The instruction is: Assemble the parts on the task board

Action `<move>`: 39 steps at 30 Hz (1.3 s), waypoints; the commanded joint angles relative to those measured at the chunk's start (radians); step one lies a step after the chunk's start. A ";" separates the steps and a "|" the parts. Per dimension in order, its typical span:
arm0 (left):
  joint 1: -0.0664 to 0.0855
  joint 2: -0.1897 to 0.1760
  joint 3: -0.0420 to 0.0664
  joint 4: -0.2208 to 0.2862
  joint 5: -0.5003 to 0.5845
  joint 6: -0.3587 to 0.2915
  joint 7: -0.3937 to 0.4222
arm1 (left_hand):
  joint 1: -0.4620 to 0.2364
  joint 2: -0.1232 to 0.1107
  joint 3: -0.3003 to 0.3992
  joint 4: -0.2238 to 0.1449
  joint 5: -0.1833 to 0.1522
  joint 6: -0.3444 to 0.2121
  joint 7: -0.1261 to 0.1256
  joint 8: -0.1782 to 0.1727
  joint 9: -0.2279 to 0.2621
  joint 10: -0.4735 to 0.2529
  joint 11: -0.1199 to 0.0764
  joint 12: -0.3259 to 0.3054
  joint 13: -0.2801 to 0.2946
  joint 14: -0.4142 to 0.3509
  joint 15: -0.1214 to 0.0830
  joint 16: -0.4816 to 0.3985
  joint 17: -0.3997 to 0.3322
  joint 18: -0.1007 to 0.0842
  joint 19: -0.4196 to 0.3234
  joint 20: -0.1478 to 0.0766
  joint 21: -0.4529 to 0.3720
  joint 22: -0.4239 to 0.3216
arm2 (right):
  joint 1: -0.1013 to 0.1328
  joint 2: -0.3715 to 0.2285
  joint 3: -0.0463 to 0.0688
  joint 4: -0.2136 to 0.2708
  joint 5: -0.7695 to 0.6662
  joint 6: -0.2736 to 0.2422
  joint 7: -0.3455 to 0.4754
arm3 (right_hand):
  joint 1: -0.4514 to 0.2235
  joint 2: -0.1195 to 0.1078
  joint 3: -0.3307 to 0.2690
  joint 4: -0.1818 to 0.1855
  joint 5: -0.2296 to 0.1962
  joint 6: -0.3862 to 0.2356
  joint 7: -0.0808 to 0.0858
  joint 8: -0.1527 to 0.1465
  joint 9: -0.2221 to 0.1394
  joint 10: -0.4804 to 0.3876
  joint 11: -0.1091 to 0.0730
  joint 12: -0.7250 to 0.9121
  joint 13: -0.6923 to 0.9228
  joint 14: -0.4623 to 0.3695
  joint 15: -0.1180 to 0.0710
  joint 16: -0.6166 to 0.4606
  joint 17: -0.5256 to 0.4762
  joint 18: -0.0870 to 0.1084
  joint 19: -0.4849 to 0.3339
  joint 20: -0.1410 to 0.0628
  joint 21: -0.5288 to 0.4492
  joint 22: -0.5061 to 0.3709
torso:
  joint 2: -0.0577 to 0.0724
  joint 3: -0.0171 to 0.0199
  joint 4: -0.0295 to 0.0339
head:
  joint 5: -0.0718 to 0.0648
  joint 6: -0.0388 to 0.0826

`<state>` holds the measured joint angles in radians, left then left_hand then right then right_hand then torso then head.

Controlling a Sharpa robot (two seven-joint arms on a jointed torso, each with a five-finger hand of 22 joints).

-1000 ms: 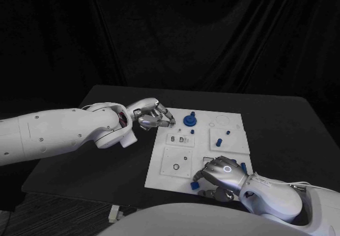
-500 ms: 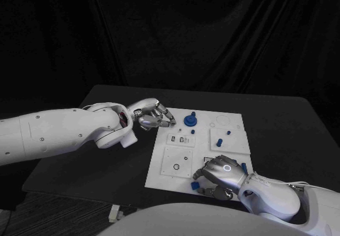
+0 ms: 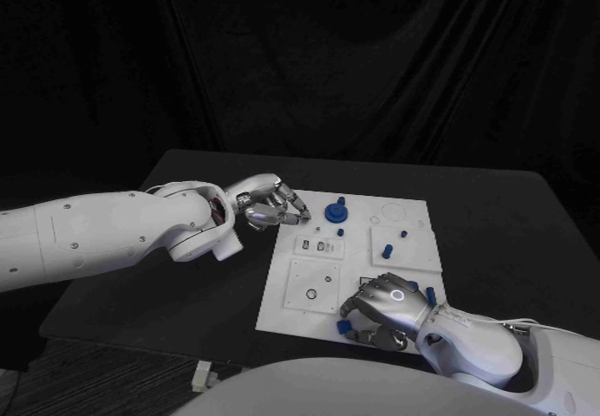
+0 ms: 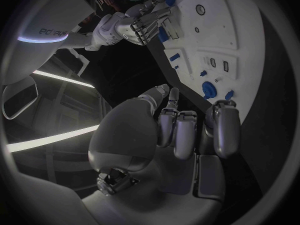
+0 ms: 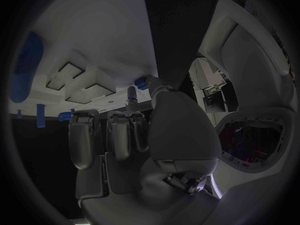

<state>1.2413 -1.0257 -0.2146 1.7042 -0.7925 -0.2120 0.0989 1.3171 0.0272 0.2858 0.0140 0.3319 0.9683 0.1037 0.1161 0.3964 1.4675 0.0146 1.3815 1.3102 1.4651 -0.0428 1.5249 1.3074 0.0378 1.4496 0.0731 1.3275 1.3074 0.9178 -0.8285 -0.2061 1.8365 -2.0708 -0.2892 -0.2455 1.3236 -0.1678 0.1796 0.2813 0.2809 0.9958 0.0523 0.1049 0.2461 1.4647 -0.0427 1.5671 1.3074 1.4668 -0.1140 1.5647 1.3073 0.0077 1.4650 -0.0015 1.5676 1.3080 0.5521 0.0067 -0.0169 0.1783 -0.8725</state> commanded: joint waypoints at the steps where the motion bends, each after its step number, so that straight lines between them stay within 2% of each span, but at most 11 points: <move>1: -0.002 0.001 0.001 0.001 0.008 0.008 0.010 | 0.013 0.001 0.003 0.005 0.004 0.001 0.003 0.006 -0.002 0.000 0.007 -0.007 0.134 0.082 0.007 -0.005 0.225 0.016 -0.006 0.002 -0.004 0.192 | -0.005 0.005 0.000 -0.004 -0.009 -0.006 -0.014 | 0.010 -0.001 0.003 -0.005 -0.012 0.012 -0.001 0.008 0.004 0.106 0.008 0.004 0.263 0.100 0.006 -0.006 0.244 -0.007 0.105 0.009 0.001 0.262 | 0.000 -0.0001 -0.0002 | 0.001 0.000; 10: -0.003 0.002 0.001 0.001 0.008 0.011 0.011 | 0.015 0.002 0.003 0.006 0.005 0.002 0.003 0.007 -0.002 0.000 0.007 -0.007 0.134 0.081 0.007 -0.005 0.225 0.016 -0.006 0.002 -0.005 0.192 | -0.010 0.015 0.000 -0.016 -0.009 -0.001 -0.005 | 0.041 -0.004 0.006 -0.021 -0.032 0.028 -0.005 0.018 0.015 0.106 0.005 0.004 0.263 0.100 0.005 -0.005 0.244 -0.008 0.105 0.008 0.003 0.263 | 0.000 0.0001 0.0001 | 0.002 0.000; 12: -0.003 0.002 0.001 0.001 0.008 0.012 0.011 | 0.016 0.003 0.004 0.006 0.005 0.002 0.003 0.007 -0.002 0.000 0.007 -0.007 0.133 0.081 0.007 -0.006 0.224 0.016 -0.007 0.002 -0.007 0.192 | -0.011 0.016 0.000 -0.018 -0.009 -0.001 -0.004 | 0.060 0.000 0.010 -0.032 -0.013 0.062 -0.009 0.039 0.032 0.106 0.003 0.004 0.263 0.100 0.004 -0.006 0.243 -0.008 0.105 0.006 0.003 0.263 | 0.000 0.0001 0.0001 | 0.002 0.000; 24: -0.003 0.002 0.001 -0.002 0.009 0.017 0.011 | 0.018 0.005 0.005 0.008 0.006 0.003 0.003 0.008 -0.003 -0.001 0.007 -0.008 0.133 0.081 0.007 -0.006 0.224 0.017 -0.007 0.002 -0.007 0.192 | -0.012 0.008 0.000 -0.014 -0.009 -0.024 0.000 | 0.087 0.007 0.020 -0.061 0.100 0.092 -0.014 0.064 0.076 0.106 0.006 0.004 0.263 0.100 0.006 -0.006 0.242 -0.008 0.106 0.007 0.003 0.263 | 0.000 0.0002 -0.0001 | 0.008 0.000; 30: -0.003 0.005 0.001 -0.006 0.009 0.024 0.011 | 0.019 0.006 0.005 0.009 0.006 0.003 0.003 0.008 -0.003 -0.001 0.007 -0.008 0.133 0.081 0.007 -0.007 0.224 0.016 -0.007 0.002 -0.007 0.192 | -0.009 -0.033 0.001 0.038 0.015 -0.071 -0.003 | 0.080 0.005 0.019 -0.059 0.113 0.093 -0.012 0.064 0.081 0.106 0.011 0.004 0.263 0.100 0.008 -0.006 0.242 -0.008 0.106 0.009 0.003 0.263 | 0.000 0.0001 -0.0002 | 0.012 0.000; 34: -0.004 0.008 0.001 -0.010 0.009 0.034 0.010 | 0.020 0.007 0.005 0.009 0.006 0.002 0.003 0.008 -0.004 -0.002 0.007 -0.010 0.131 0.080 0.007 -0.008 0.223 0.017 -0.009 0.002 -0.009 0.191 | 0.014 -0.064 0.001 0.078 0.063 -0.094 -0.009 | 0.075 0.005 0.019 -0.055 0.115 0.095 -0.011 0.065 0.084 0.106 0.013 0.004 0.263 0.099 0.010 -0.007 0.241 -0.008 0.106 0.010 0.003 0.263 | 0.000 0.0000 -0.0006 | 0.011 0.000; 39: -0.004 0.015 0.001 -0.017 0.009 0.047 0.010 | 0.021 0.001 0.002 0.012 0.003 -0.001 0.005 0.008 -0.006 -0.003 0.008 -0.011 0.131 0.079 0.008 -0.010 0.221 0.017 -0.010 0.002 -0.011 0.191 | 0.079 -0.099 0.001 0.122 0.111 -0.115 -0.019 | 0.070 0.003 0.017 -0.052 0.112 0.094 -0.008 0.064 0.086 0.106 0.015 0.004 0.263 0.099 0.011 -0.007 0.240 -0.008 0.106 0.011 0.003 0.263 | 0.000 0.0002 -0.0006 | 0.005 0.000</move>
<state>1.2388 -1.0139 -0.2146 1.6876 -0.7923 -0.1875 0.0990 1.3318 0.0295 0.2871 0.0240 0.3319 0.9683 0.1037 0.1200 0.3903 1.4660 0.0163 1.3773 1.3104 1.4651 -0.0428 1.5204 1.3073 0.0378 1.4460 0.0767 1.3222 1.3074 0.9870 -0.9236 -0.2066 1.9485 -2.0151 -0.3565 -0.2425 1.4048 -0.1622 0.1971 0.2222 0.3895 1.0861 0.0434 0.1656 0.3183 1.4646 -0.0355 1.5671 1.3081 1.4659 -0.1077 1.5608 1.3074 0.0077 1.4686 0.0021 1.5676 1.3076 0.5521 0.0068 -0.0172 0.1858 -0.8725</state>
